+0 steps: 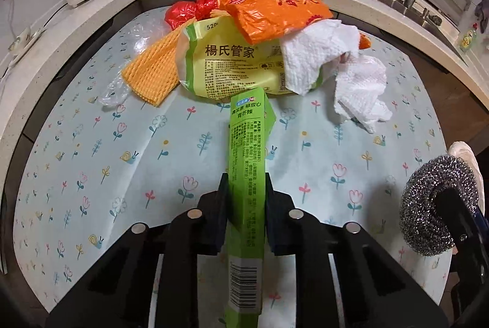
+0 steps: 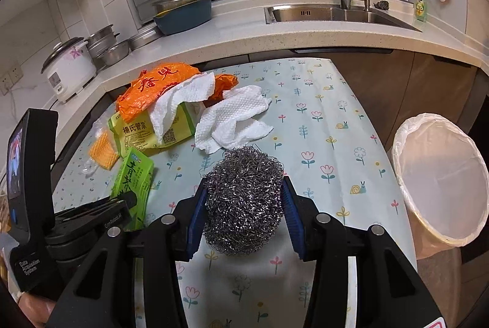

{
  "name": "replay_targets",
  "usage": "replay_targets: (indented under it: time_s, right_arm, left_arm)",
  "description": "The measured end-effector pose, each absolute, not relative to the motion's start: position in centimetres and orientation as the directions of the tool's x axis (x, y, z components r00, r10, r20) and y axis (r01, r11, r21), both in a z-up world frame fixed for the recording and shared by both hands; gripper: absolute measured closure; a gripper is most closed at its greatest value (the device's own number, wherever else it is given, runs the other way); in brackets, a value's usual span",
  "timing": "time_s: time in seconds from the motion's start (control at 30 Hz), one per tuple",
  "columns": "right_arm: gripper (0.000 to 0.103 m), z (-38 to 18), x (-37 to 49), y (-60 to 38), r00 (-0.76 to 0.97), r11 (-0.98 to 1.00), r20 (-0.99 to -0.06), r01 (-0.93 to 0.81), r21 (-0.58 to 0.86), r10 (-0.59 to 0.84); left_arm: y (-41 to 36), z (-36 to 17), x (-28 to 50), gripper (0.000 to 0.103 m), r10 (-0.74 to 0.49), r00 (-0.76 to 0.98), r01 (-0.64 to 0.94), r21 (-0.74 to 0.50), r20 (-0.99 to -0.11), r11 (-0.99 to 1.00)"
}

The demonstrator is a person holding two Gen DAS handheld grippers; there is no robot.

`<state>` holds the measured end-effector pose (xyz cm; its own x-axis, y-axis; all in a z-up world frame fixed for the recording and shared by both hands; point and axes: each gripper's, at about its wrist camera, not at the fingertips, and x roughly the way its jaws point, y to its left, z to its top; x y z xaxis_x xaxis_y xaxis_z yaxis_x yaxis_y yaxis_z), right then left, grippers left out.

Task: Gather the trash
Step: 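Carry both items to the bin and open both tools to drop them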

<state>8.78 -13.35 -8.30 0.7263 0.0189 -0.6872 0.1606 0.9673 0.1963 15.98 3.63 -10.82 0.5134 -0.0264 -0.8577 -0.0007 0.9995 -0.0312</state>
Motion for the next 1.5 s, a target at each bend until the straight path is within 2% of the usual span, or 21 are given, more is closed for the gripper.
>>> replay_targets:
  time_s: [0.43,0.9,1.27,1.5]
  right_arm:
    - [0.058,-5.6,3.2,-16.3,0.765,0.955,-0.643,0.215,0.204,-0.035]
    - [0.058,-3.5,-2.3,-24.5,0.772,0.898,-0.599,0.395,0.194,-0.211]
    - [0.058,-3.4,-4.6,-31.6,0.72,0.814,-0.591,0.554,0.174,-0.364]
    - [0.058,-3.5,-4.9,-35.2,0.692,0.768,-0.587,0.616,0.176,-0.421]
  left_arm:
    - [-0.9,-7.7,11.0,0.084,-0.099,0.553,0.134,-0.029,-0.827,0.991]
    - [-10.0,-4.5,7.2,0.083,-0.257,0.567,0.383,-0.026,-0.783,0.923]
    - [-19.9,-3.2,6.8,0.083,-0.47,0.444,0.658,-0.078,-0.762,0.749]
    - [-24.8,-3.8,8.4,0.083,-0.562,0.327,0.74,-0.164,-0.76,0.652]
